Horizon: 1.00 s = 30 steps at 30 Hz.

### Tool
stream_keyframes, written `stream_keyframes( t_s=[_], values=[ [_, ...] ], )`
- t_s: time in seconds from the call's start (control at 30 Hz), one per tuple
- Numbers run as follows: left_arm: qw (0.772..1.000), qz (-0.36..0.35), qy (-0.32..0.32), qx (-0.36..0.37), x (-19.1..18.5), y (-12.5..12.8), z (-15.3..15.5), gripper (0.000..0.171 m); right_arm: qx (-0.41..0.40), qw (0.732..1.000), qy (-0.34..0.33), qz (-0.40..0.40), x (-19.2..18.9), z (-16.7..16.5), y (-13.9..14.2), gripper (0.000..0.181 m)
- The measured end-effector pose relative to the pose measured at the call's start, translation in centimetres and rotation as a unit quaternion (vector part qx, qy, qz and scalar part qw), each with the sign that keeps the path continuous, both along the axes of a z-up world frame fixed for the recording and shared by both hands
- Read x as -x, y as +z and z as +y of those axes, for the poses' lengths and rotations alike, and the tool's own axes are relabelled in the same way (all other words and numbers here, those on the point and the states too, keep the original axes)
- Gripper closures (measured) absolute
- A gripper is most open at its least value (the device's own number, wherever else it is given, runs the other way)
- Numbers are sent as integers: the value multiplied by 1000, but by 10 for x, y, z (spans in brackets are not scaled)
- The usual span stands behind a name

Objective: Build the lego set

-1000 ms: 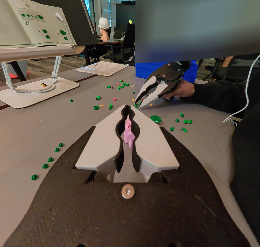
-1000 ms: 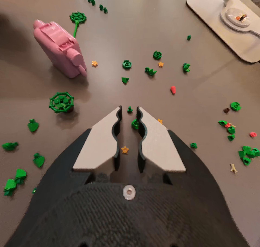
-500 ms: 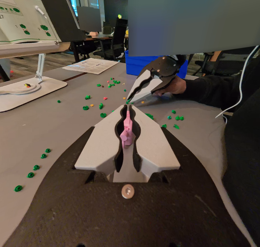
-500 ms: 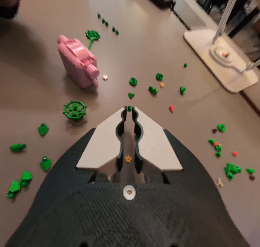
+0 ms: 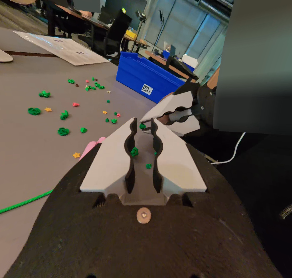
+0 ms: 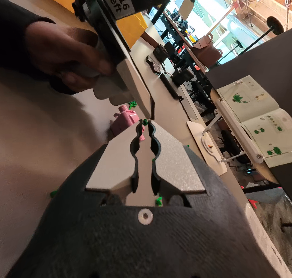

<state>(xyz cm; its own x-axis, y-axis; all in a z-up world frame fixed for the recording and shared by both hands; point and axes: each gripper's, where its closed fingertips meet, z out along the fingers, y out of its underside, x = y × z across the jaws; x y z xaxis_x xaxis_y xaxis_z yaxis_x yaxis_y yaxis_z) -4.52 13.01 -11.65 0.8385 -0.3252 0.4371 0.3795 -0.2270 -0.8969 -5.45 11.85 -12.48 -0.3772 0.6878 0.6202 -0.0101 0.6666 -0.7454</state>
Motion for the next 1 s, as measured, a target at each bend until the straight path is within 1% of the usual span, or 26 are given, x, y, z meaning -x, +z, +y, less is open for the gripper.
stream_keyframes(
  t_s=[0.07, 0.2, 0.33, 0.43, 0.53, 0.8, 1.0],
  values=[
    [1000, 1, -8, 10, -3, -4, 0, 157, -6, 1000, -4, 0, 1, 0, -1, 176],
    [999, -23, -22, 11, -4, -4, -2, 155, -9, 1000, -9, -1, 2, 3, -3, 176],
    [999, -30, -29, 10, -5, -4, -3, 152, -10, 1000, -13, -4, 3, 5, -5, 176],
    [999, -32, -28, 14, -5, -5, -3, 155, -11, 1000, -12, -4, 3, 5, -6, 176],
    [999, -30, -20, 20, -2, -8, -2, 162, -11, 1000, -10, 1, 2, 4, -5, 176],
    [999, -39, -26, 28, -3, -11, -1, 161, -21, 1000, -8, 9, 0, 4, -4, 176],
    [999, -38, -24, 28, -3, -11, -1, 165, -21, 1000, 1, 14, -1, 0, -3, 176]
  ],
)
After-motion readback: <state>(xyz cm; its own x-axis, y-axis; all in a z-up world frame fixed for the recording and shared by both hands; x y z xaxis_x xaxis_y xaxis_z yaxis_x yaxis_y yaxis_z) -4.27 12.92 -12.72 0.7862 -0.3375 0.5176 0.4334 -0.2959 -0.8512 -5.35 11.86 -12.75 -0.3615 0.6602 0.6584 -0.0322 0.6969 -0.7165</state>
